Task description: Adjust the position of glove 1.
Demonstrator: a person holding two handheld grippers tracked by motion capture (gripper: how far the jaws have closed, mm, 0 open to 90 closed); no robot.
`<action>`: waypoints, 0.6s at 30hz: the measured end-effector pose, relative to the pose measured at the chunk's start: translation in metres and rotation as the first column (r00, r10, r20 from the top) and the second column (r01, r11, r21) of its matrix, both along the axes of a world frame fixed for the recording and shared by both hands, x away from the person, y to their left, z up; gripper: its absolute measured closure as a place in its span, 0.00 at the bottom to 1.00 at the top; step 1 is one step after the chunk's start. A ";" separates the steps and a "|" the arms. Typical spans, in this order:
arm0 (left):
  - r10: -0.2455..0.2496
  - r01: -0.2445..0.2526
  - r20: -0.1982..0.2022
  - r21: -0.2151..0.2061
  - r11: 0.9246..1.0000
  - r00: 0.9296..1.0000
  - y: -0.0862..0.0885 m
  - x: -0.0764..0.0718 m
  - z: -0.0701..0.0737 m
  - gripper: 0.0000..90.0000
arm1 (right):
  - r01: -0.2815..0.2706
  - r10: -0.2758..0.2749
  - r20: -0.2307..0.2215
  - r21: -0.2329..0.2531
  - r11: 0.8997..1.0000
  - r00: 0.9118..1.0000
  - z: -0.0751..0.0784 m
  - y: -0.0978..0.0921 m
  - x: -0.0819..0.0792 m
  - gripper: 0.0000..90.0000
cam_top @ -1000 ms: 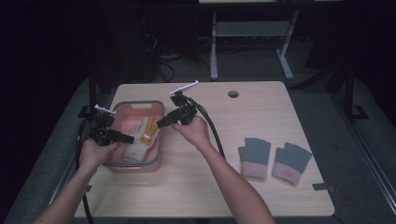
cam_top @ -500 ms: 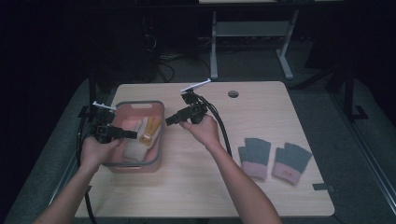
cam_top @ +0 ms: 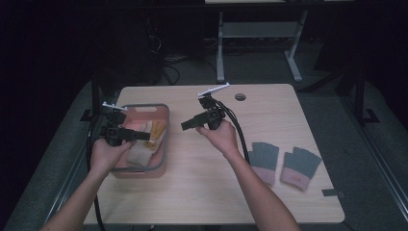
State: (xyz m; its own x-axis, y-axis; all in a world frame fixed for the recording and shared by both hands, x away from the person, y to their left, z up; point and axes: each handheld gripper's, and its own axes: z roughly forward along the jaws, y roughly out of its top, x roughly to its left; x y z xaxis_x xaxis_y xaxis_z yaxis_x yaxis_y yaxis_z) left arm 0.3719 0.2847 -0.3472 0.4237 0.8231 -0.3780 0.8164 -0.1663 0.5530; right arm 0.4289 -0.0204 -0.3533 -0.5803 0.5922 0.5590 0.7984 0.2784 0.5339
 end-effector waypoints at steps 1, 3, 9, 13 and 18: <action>-0.004 0.004 0.002 -0.002 1.000 1.000 -0.003 0.000 0.001 0.56 | 0.004 -0.004 0.000 -0.002 1.000 1.000 -0.001 -0.003 -0.001 0.56; -0.015 0.015 0.005 -0.009 1.000 1.000 -0.009 -0.001 0.002 0.55 | 0.008 -0.008 -0.002 -0.006 1.000 1.000 -0.001 -0.008 -0.001 0.55; -0.053 0.054 0.020 -0.008 0.999 0.998 -0.022 -0.001 0.008 0.52 | 0.019 -0.019 0.010 -0.022 1.000 1.000 -0.001 -0.018 -0.002 0.53; -0.066 0.067 0.030 -0.020 0.998 0.997 -0.032 0.001 0.011 0.49 | 0.032 -0.032 0.005 -0.019 0.999 0.999 -0.002 -0.028 -0.004 0.51; -0.084 0.085 0.038 -0.025 0.996 0.996 -0.041 0.002 0.012 0.47 | 0.059 -0.060 -0.006 -0.021 0.998 0.998 -0.005 -0.044 -0.005 0.50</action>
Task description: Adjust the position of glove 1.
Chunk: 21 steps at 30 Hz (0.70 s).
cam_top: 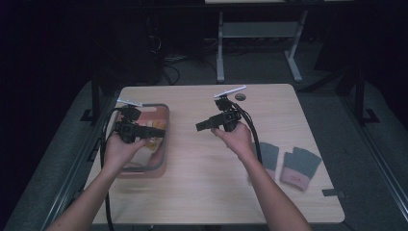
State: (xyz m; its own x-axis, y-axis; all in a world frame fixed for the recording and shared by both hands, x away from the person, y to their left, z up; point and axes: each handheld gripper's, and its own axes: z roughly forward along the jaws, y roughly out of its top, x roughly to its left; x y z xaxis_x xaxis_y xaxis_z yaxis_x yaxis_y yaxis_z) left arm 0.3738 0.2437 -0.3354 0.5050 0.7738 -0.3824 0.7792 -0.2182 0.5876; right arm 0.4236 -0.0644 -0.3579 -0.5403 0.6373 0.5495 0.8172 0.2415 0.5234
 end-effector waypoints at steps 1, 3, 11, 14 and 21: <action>-0.003 0.003 -0.003 0.001 1.000 1.000 -0.002 0.000 0.000 0.46 | 0.003 -0.003 0.004 -0.003 1.000 1.000 -0.001 -0.002 0.000 0.49; -0.007 0.007 0.000 -0.004 1.000 1.000 -0.004 0.000 -0.001 0.45 | 0.009 -0.009 0.002 -0.010 1.000 1.000 -0.001 -0.006 -0.001 0.49; -0.033 0.033 0.014 -0.006 0.999 0.999 -0.018 0.000 0.000 0.43 | 0.033 -0.033 0.006 -0.008 0.999 0.999 -0.004 -0.023 -0.007 0.48; -0.042 0.042 0.021 -0.004 0.999 0.999 -0.022 0.000 0.000 0.43 | 0.045 -0.045 -0.002 -0.011 0.999 0.999 -0.006 -0.029 -0.009 0.47; -0.052 0.052 0.022 -0.006 0.999 0.998 -0.029 0.002 0.000 0.42 | 0.067 -0.067 -0.005 -0.015 0.998 0.998 -0.009 -0.044 -0.013 0.46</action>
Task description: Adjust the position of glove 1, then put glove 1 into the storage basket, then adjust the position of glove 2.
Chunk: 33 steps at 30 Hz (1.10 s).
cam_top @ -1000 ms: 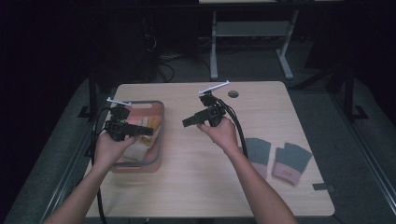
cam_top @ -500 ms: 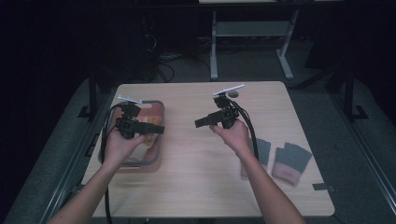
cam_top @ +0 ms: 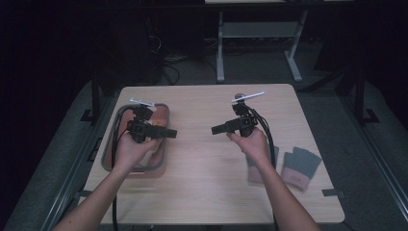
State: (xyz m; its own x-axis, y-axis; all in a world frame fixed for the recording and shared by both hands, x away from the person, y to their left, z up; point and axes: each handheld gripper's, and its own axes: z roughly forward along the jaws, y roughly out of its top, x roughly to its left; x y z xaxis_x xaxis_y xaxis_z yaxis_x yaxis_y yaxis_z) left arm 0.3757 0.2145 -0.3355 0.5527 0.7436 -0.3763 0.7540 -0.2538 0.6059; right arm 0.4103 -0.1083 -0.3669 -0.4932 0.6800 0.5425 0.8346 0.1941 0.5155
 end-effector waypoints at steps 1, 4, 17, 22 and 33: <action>-0.002 0.002 -0.002 -0.002 1.000 1.000 -0.002 0.001 0.000 0.42 | 0.005 -0.005 -0.004 -0.002 1.000 1.000 0.000 -0.003 -0.001 0.46; -0.013 0.013 0.000 -0.003 1.000 1.000 -0.006 0.000 0.004 0.41 | 0.009 -0.009 0.001 -0.009 1.000 1.000 0.000 -0.009 -0.001 0.46; -0.037 0.037 0.017 -0.005 0.999 0.999 -0.023 -0.002 0.007 0.39 | 0.034 -0.034 -0.003 -0.017 0.999 0.999 -0.001 -0.029 -0.007 0.45; -0.078 0.078 0.019 0.006 0.997 0.997 -0.042 -0.005 0.007 0.38 | 0.055 -0.055 -0.001 -0.014 0.998 0.998 -0.004 -0.044 -0.014 0.45; -0.107 0.107 0.025 0.002 0.994 0.994 -0.059 -0.006 0.005 0.37 | 0.108 -0.108 0.012 -0.013 0.994 0.994 -0.007 -0.071 -0.027 0.44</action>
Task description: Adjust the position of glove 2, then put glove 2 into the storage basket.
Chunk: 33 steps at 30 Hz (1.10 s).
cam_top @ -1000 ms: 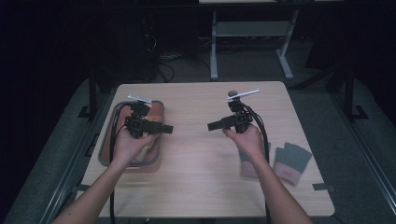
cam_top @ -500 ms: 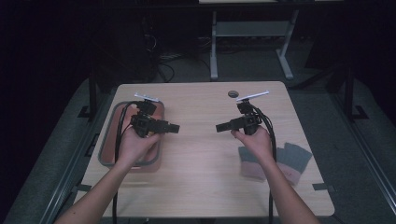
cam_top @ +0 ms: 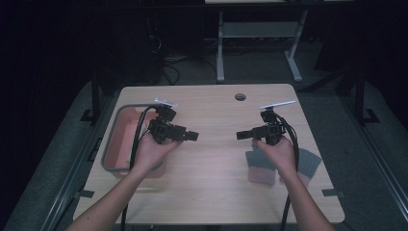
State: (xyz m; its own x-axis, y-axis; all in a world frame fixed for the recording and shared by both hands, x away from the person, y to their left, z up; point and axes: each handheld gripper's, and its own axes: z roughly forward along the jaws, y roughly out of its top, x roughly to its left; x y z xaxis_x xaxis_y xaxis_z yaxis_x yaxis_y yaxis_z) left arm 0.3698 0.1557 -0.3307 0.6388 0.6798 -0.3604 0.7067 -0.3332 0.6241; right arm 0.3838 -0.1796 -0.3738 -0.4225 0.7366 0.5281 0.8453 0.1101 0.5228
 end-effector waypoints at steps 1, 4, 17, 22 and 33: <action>-0.003 0.003 -0.004 0.001 1.000 1.000 -0.002 0.000 0.000 0.37 | 0.007 -0.007 -0.006 0.006 1.000 1.000 0.000 -0.002 -0.001 0.44; -0.013 0.013 -0.005 0.003 1.000 1.000 -0.004 0.000 -0.001 0.37 | 0.006 -0.006 -0.001 0.004 1.000 1.000 -0.001 -0.004 -0.003 0.44; -0.040 0.041 -0.014 0.008 0.999 0.999 -0.016 0.001 -0.005 0.36 | 0.018 -0.018 -0.006 -0.001 1.000 1.000 -0.007 -0.012 -0.007 0.42; -0.050 0.050 -0.014 0.005 0.999 0.999 -0.025 0.000 -0.007 0.36 | 0.037 -0.037 0.000 0.001 0.999 0.999 -0.007 -0.020 -0.014 0.43; -0.087 0.087 -0.026 0.006 0.996 0.996 -0.053 0.001 -0.019 0.36 | 0.081 -0.081 0.018 0.000 0.997 0.997 -0.008 -0.048 -0.027 0.42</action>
